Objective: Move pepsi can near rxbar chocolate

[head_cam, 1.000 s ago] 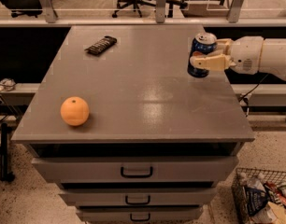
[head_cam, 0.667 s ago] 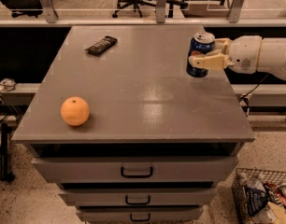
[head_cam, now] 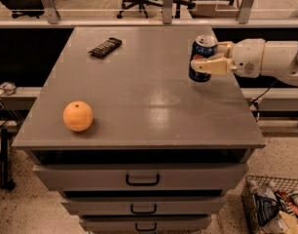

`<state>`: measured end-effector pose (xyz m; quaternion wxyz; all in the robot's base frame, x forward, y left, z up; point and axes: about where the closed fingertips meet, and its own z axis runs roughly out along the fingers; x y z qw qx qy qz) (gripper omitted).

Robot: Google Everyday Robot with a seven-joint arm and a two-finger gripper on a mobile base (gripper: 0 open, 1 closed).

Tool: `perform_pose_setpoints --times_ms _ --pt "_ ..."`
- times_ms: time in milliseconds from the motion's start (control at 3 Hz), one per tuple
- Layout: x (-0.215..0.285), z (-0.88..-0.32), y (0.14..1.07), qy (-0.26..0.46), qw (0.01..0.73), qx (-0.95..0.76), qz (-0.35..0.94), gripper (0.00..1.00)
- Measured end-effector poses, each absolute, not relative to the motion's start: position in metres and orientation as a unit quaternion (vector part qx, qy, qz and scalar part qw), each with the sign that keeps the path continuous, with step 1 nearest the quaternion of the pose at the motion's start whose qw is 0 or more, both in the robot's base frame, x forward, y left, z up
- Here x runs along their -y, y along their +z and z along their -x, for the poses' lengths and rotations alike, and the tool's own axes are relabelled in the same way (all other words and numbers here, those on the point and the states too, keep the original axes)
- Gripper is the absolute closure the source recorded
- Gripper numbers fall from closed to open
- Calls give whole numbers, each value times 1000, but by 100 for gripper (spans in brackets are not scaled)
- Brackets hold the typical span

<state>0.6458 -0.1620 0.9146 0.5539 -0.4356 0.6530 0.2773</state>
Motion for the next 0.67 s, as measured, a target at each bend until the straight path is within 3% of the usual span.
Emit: perform_pose_setpoints --times_ms 667 --pt "59 -662 908 316 559 -608 467 100"
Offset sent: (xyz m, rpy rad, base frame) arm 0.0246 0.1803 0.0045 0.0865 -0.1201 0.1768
